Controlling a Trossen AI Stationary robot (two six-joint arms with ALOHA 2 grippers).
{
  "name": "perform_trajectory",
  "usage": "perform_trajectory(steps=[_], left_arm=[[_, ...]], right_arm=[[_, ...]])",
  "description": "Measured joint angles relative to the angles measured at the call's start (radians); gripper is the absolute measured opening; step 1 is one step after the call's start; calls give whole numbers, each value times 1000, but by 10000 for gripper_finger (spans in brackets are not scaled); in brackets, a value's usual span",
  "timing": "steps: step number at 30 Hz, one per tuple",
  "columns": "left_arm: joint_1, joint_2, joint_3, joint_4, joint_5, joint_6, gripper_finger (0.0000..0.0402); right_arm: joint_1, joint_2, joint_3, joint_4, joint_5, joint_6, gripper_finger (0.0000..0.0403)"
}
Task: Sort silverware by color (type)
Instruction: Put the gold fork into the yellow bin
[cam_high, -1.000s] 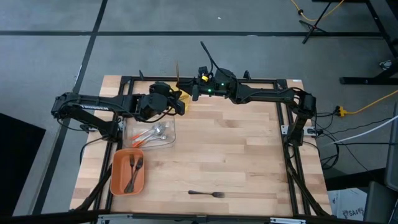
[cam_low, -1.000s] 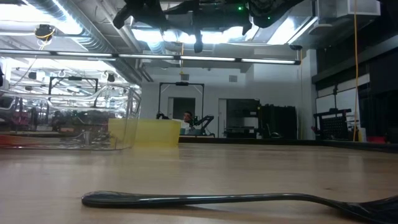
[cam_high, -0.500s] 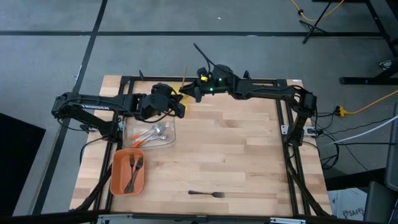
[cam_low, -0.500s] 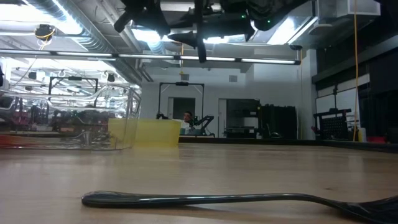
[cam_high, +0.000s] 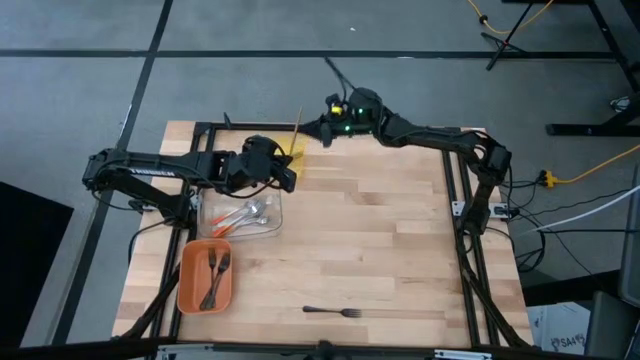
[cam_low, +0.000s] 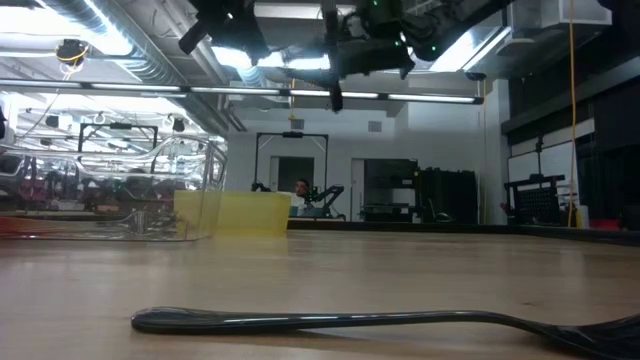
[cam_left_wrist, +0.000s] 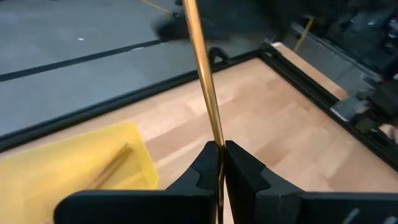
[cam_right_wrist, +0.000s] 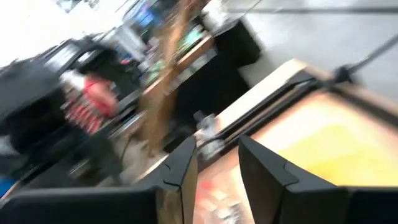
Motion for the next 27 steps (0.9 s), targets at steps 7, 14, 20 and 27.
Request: perform_trajectory(steps=[7,14,20,27], left_arm=[[0,-1,0,-6,46,0,9],[0,-1,0,-27,47,21,9],[12,1,0,-26,47,110,9],[59,2,0,-36,71,187,9]], right_arm=[[-90,1,-2,-2,27,2,108],[-183,1,-2,-89,13,2,108],[-189,1,-2,-255,57,-109,108],[-118,1,-2,-443,148,-278,108]])
